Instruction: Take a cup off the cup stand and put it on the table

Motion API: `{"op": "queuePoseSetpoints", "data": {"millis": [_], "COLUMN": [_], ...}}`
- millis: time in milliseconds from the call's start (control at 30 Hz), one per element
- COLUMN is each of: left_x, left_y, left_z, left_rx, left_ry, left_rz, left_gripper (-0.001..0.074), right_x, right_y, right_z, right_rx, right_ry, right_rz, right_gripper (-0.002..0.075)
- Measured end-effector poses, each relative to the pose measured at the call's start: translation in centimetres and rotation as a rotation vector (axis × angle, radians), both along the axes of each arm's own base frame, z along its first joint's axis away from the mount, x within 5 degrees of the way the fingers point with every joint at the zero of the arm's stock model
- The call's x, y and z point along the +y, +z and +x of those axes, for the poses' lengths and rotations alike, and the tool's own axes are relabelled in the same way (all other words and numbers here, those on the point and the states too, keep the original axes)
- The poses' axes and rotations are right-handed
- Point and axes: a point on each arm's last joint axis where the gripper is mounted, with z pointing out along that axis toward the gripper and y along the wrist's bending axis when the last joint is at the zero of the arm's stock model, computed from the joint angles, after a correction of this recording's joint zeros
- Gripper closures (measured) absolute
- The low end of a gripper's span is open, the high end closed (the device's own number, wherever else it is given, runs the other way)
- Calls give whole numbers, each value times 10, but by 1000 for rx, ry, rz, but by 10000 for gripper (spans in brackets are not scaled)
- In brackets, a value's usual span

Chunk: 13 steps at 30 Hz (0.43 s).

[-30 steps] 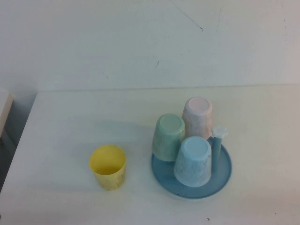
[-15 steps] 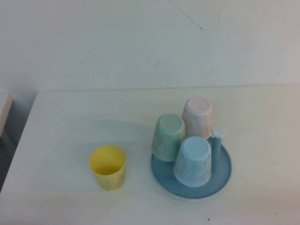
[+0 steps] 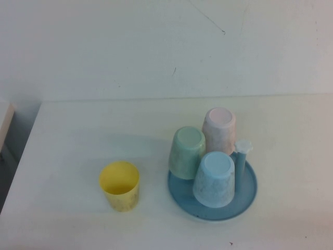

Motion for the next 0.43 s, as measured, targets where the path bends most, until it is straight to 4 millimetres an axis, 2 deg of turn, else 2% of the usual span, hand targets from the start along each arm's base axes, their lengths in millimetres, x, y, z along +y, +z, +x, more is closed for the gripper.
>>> {"op": "queuePoseSetpoints", "data": {"millis": [433], "left_x": [0], "left_y": [0], "left_z": [0], "left_rx": [-1], "left_ry": [-1], "left_rz": [-8], "left_gripper": [736], "right_x": [0], "right_y": [0], "right_z": [0], "right_rx": [0], "right_ry": [0], "right_rz": [0], "right_gripper": [706]}}
